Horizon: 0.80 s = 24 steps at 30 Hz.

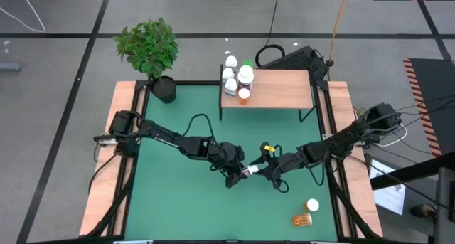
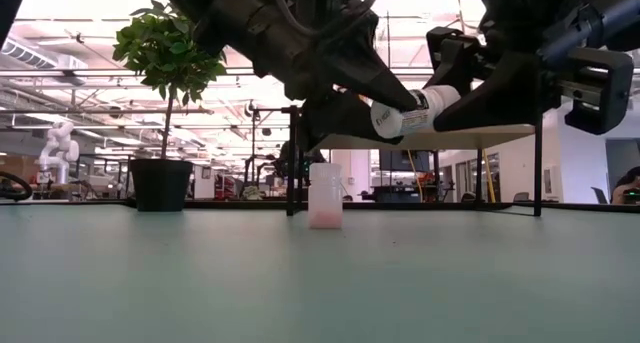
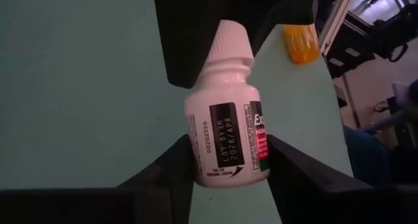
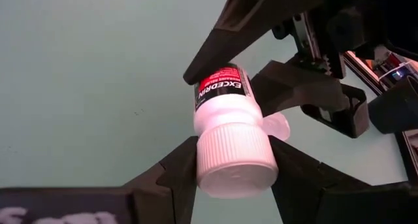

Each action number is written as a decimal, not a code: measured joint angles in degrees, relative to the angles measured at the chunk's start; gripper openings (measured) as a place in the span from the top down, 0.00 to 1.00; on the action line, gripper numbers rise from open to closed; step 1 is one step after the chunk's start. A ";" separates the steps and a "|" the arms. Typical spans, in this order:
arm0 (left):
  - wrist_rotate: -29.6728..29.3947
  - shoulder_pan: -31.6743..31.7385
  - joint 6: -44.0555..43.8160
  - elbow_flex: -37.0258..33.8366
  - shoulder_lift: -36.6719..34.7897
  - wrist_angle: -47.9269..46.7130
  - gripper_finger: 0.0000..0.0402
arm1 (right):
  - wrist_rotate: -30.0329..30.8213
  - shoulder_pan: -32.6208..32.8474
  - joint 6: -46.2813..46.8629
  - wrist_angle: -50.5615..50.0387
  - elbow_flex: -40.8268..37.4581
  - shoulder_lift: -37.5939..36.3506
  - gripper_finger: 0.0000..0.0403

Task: Pick and place medicine bottles onto shelf by color
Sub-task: Put the white and black pill bottle on the shelf

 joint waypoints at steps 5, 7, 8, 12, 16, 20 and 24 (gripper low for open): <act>-0.05 0.00 1.76 0.00 0.00 0.09 0.61 | 0.26 -0.01 3.29 0.20 0.00 -0.05 0.60; -1.00 -0.02 3.02 0.00 0.00 0.55 0.58 | 0.80 -0.02 5.13 -0.06 0.00 -0.59 0.56; -1.79 -0.09 3.56 0.00 0.00 0.86 0.57 | 0.96 -0.04 6.10 -0.02 0.00 -0.88 0.53; -3.92 -0.44 5.73 0.00 0.00 0.95 0.56 | 1.16 -0.07 9.67 -1.57 0.00 -3.57 0.38; -5.72 -0.52 7.37 0.00 0.00 1.45 0.61 | 2.19 -0.07 18.43 -4.48 0.00 -8.97 0.25; -6.90 -0.46 7.80 0.00 0.00 3.14 0.60 | 2.82 -0.09 28.28 -12.25 0.00 -15.40 0.21; -10.08 -0.97 10.70 0.00 0.00 5.52 0.56 | 2.83 0.00 36.48 -13.85 -1.68 -20.14 0.21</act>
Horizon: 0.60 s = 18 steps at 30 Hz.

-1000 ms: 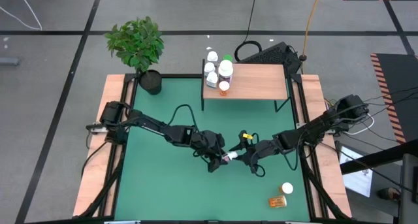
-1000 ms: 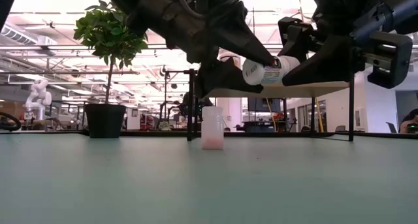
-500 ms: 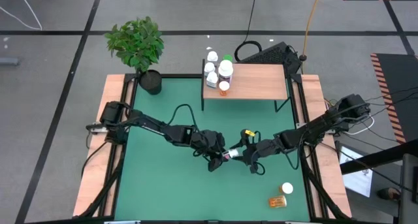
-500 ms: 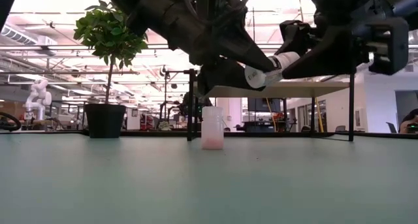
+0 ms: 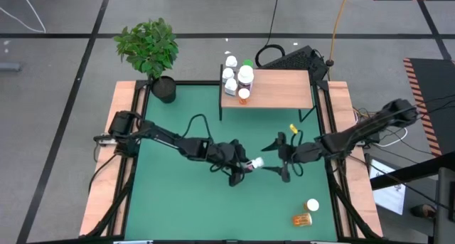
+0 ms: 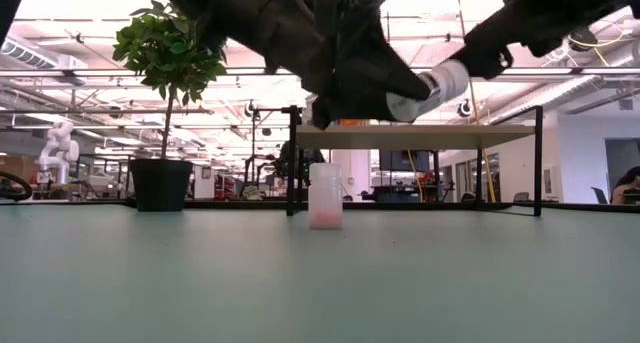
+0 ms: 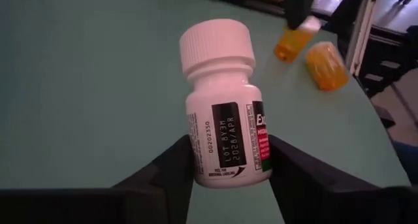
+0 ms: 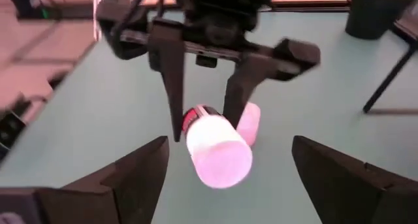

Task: Pick and place medicine bottles onto shelf by color
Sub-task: Put the white and black pill bottle on the shelf

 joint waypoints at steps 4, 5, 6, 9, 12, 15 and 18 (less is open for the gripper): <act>-2.21 -0.47 3.36 0.00 0.00 3.13 0.57 | 1.05 0.00 5.02 4.78 -4.86 -3.48 0.22; -2.70 -0.65 3.92 0.00 0.00 3.80 0.58 | 1.73 0.00 6.14 7.01 -6.45 -4.16 0.22; -3.45 -0.72 4.48 0.00 0.00 4.42 0.59 | 2.23 0.00 7.15 10.08 -8.30 -4.75 0.22; -6.26 -1.00 5.81 0.00 0.00 5.97 0.61 | 3.17 0.02 9.65 27.31 -15.66 -4.65 0.22; -8.93 -1.06 6.29 0.00 0.00 7.62 0.59 | 3.16 0.02 11.20 47.62 -23.35 -2.03 0.22; -10.51 -1.09 6.44 0.00 0.00 9.45 0.56 | 3.23 0.04 11.84 59.65 -28.16 1.18 0.22; -11.62 -1.06 7.79 0.00 0.00 11.57 0.56 | 3.16 0.04 11.74 63.05 -28.22 3.72 0.22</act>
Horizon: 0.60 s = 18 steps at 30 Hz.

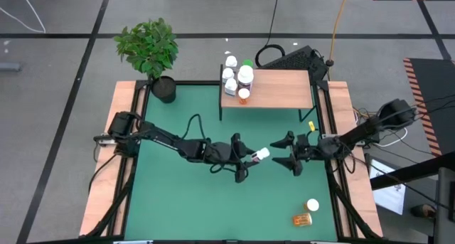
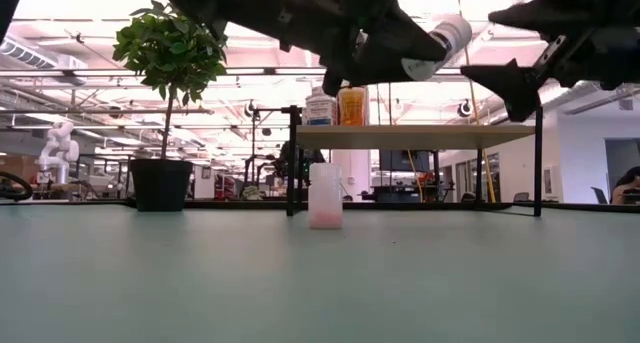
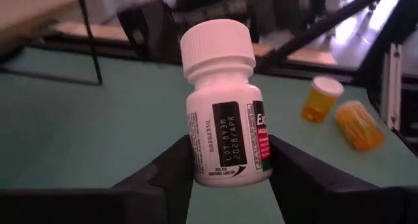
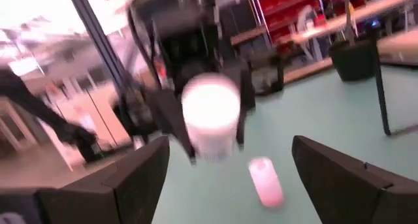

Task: Pick and place medicine bottles onto shelf by color
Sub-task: Put the white and black pill bottle on the shelf

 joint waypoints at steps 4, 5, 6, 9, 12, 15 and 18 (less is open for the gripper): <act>-1.65 0.00 1.05 0.00 0.00 2.22 0.60 | -0.22 0.88 -3.07 -1.60 4.63 4.83 0.22; -1.72 0.00 1.11 0.01 0.00 2.64 0.60 | -0.18 1.15 -4.35 -1.18 6.07 6.16 0.22; -1.73 0.00 1.12 0.00 0.00 2.96 0.60 | -0.13 1.37 -5.74 -1.28 7.44 7.48 0.22; -1.73 0.00 1.18 0.01 0.00 3.39 0.59 | 2.99 1.56 -8.85 -1.71 10.93 10.57 0.22; -1.73 -0.13 1.20 0.02 0.00 3.52 0.56 | 5.65 1.55 -10.67 -1.55 13.39 13.04 0.22; -1.78 -0.64 2.40 0.02 0.00 4.36 0.57 | 5.94 1.61 -10.75 -1.68 14.88 15.56 0.23; -1.93 -0.96 3.17 0.00 -0.02 4.52 0.59 | 5.85 1.90 -10.74 -1.13 15.93 17.87 0.29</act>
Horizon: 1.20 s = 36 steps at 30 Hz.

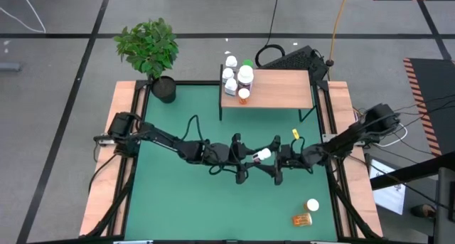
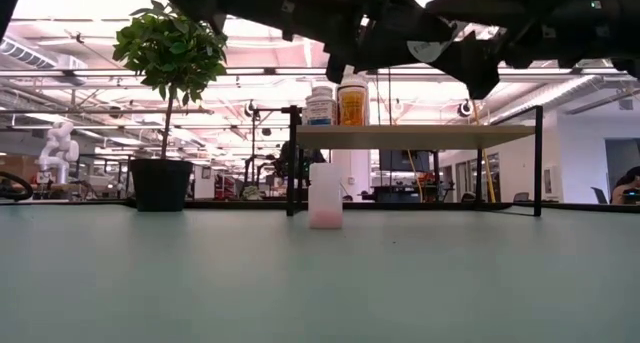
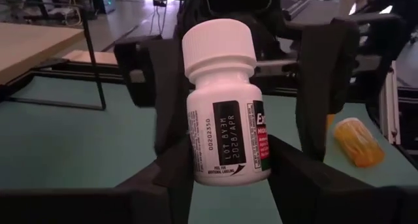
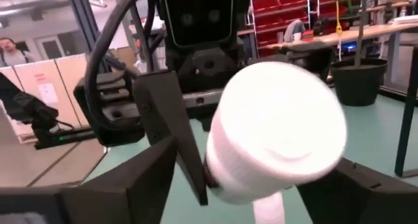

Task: Pick and place medicine bottles onto shelf by color
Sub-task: Put the white and black pill bottle on the shelf

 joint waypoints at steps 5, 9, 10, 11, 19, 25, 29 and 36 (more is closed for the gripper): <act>-0.30 -0.18 0.72 -0.09 -0.04 -0.10 0.57 | -0.11 0.05 -0.67 2.60 0.00 2.10 0.42; -0.27 -0.13 0.98 -0.09 -0.04 -0.02 0.56 | -0.12 0.04 -1.65 3.10 0.00 2.12 0.44; -0.30 -0.15 0.98 -0.09 -0.04 0.00 0.57 | -0.11 0.04 -1.74 3.27 0.00 2.13 0.44; -0.30 -0.16 0.99 -0.09 -0.04 0.01 0.58 | -0.13 0.04 -1.74 3.34 0.00 2.14 0.44; -0.54 -0.15 0.85 -0.04 -0.17 0.16 0.57 | -1.25 -0.07 -2.53 5.11 0.00 2.21 0.38; -0.87 -0.48 1.94 -0.02 -0.17 0.26 0.57 | -1.55 -0.07 -2.00 5.72 0.00 2.23 0.38; -0.81 -0.59 3.58 0.09 -0.24 0.89 0.59 | -1.78 -0.07 0.05 8.07 -0.02 2.30 0.38; 0.18 -1.05 6.55 0.04 0.28 0.64 0.55 | -3.24 -0.17 2.45 10.91 0.37 1.98 0.46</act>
